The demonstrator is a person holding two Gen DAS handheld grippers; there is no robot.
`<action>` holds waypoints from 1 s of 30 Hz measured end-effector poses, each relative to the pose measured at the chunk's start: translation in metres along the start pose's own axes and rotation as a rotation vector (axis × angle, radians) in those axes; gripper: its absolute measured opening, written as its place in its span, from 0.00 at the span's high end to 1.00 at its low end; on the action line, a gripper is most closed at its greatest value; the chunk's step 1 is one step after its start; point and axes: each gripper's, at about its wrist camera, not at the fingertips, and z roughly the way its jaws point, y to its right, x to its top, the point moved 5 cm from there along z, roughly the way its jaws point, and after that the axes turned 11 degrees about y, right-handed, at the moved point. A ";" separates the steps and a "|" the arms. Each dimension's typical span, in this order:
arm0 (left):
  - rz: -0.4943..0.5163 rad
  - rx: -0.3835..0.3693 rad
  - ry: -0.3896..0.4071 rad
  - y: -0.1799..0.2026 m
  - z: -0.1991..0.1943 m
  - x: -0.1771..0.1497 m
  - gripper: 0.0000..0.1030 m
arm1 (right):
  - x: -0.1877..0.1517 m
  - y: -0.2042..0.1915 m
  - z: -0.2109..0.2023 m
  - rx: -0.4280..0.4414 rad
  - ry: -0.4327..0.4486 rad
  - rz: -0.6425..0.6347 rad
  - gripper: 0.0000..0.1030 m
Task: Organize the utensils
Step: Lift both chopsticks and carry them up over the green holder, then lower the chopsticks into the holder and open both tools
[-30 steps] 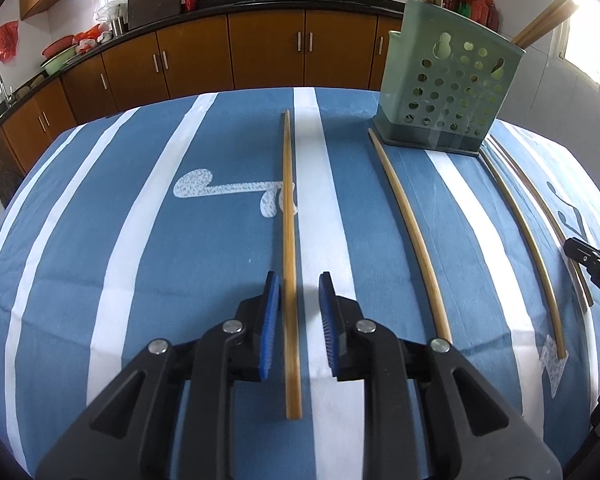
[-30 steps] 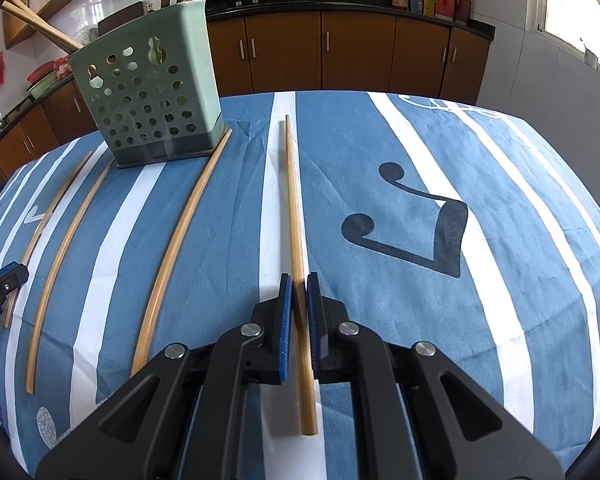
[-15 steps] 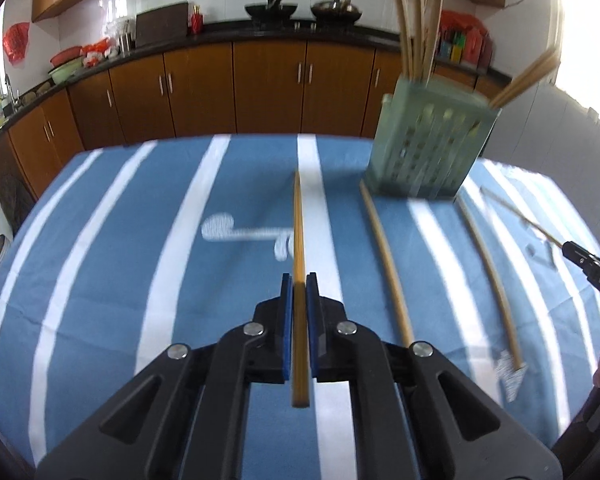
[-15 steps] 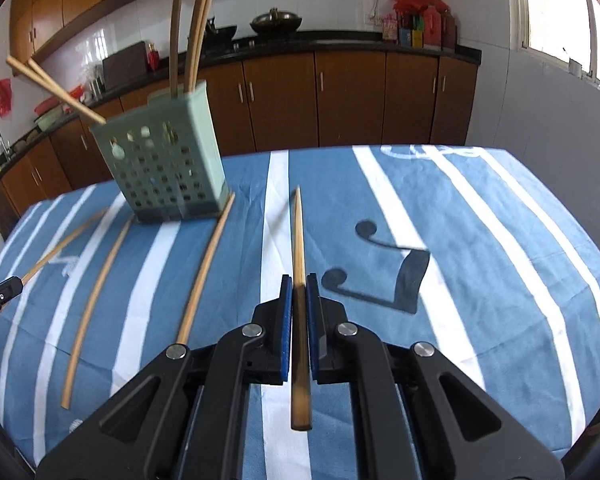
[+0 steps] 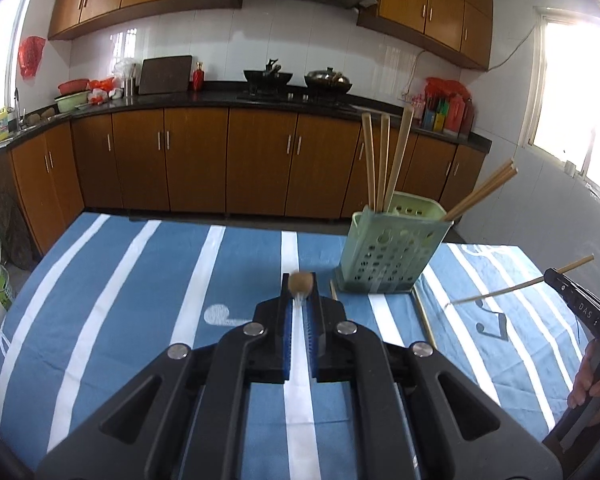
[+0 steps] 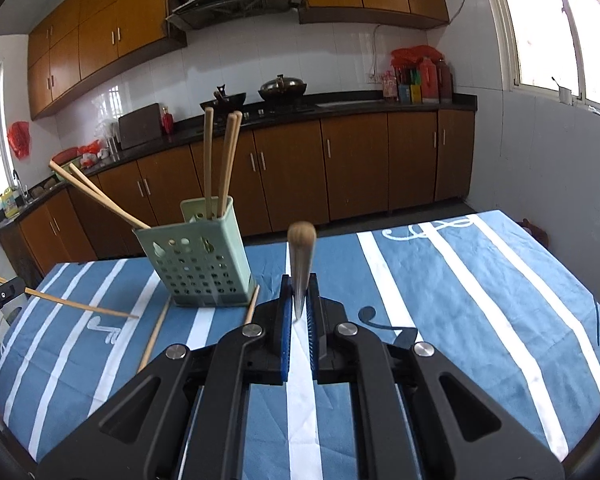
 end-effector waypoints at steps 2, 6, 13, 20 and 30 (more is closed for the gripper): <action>0.003 -0.010 0.009 0.001 -0.002 0.005 0.93 | 0.006 -0.002 -0.002 0.011 0.013 0.000 0.93; 0.011 -0.035 0.040 0.005 -0.011 0.023 0.93 | 0.031 -0.011 -0.011 0.046 0.066 0.004 0.93; 0.001 -0.120 0.118 0.028 -0.027 0.068 0.93 | 0.088 -0.030 -0.028 0.168 0.172 0.071 0.93; -0.049 -0.174 0.237 0.056 -0.032 0.120 0.93 | 0.125 -0.056 -0.024 0.228 0.255 0.081 0.93; -0.091 -0.102 0.307 0.075 0.023 0.146 0.93 | 0.119 -0.064 0.024 0.185 0.211 0.048 0.93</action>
